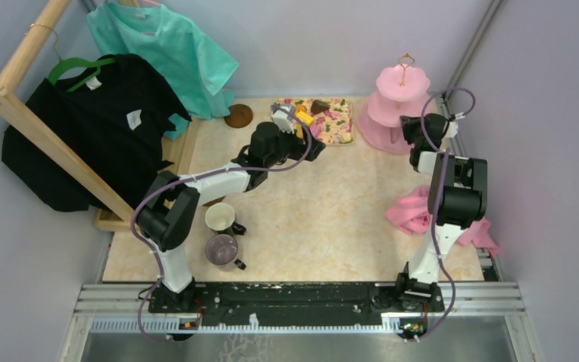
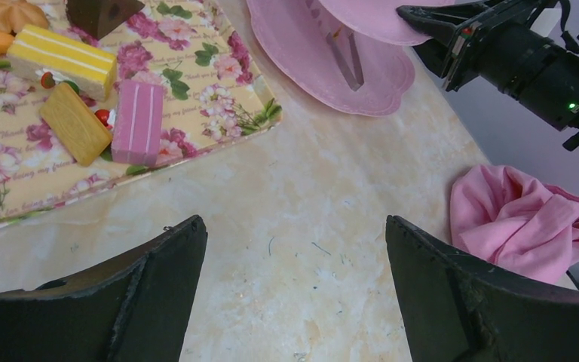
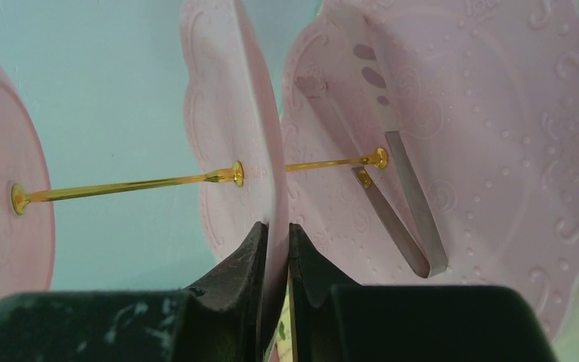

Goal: Serve the afternoon tea
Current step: Move the desert table to the center of the board.

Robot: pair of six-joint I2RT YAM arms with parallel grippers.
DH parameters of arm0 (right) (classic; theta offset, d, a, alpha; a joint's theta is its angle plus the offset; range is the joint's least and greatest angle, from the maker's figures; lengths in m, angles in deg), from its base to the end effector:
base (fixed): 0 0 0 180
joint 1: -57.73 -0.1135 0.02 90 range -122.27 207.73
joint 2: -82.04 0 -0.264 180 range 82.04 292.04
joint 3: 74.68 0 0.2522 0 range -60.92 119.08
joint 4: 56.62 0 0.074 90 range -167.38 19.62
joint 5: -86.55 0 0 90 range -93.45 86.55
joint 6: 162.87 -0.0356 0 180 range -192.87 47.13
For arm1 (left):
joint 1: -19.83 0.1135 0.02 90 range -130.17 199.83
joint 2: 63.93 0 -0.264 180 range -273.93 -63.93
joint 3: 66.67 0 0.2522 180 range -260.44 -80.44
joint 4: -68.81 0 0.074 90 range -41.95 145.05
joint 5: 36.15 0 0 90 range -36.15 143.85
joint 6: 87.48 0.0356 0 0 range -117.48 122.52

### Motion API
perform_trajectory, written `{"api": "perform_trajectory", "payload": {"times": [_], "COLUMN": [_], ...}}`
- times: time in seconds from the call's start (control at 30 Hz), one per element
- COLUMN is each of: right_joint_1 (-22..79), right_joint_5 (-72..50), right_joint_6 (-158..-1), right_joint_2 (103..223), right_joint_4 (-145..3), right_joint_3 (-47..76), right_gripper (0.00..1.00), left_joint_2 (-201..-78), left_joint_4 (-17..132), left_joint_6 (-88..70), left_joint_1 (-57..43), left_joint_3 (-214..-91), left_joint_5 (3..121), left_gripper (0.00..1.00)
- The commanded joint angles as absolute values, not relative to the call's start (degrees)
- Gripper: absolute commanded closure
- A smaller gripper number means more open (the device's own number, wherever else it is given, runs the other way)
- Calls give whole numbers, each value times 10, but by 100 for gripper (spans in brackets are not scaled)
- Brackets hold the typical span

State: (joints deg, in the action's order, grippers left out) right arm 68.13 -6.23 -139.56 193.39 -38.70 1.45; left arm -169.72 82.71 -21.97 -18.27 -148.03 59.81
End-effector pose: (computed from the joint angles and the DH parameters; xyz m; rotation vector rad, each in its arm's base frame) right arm 0.4200 -0.0753 0.1814 1.1794 1.5358 0.7135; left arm 0.3353 -0.2676 0.2432 0.2967 1.8151 -0.8751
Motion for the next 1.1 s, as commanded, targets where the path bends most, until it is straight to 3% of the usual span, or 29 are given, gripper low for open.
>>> {"api": "perform_trajectory", "payload": {"times": [0.0,0.53,0.77,1.07], "right_joint_1": [688,695,695,697], "right_joint_5": [-72,-77,-91,-101], "right_joint_6": [-1402,-1438,-1446,-1435], "right_joint_2": [1881,1779,1773,1778], "right_joint_4": [-371,-342,-324,-319], "right_joint_3": [-11,-146,-175,-175], "right_gripper": [90,90,90,80], "left_joint_2": [-1667,-1635,-1685,-1788], "left_joint_4": [845,823,772,749], "left_joint_6": [-222,-196,-265,-357], "left_joint_1": [-181,-188,-167,-81], "left_joint_3": [-1464,-1447,-1480,-1569], "left_joint_5": [593,561,541,561], "left_gripper": [7,8,7,10]}}
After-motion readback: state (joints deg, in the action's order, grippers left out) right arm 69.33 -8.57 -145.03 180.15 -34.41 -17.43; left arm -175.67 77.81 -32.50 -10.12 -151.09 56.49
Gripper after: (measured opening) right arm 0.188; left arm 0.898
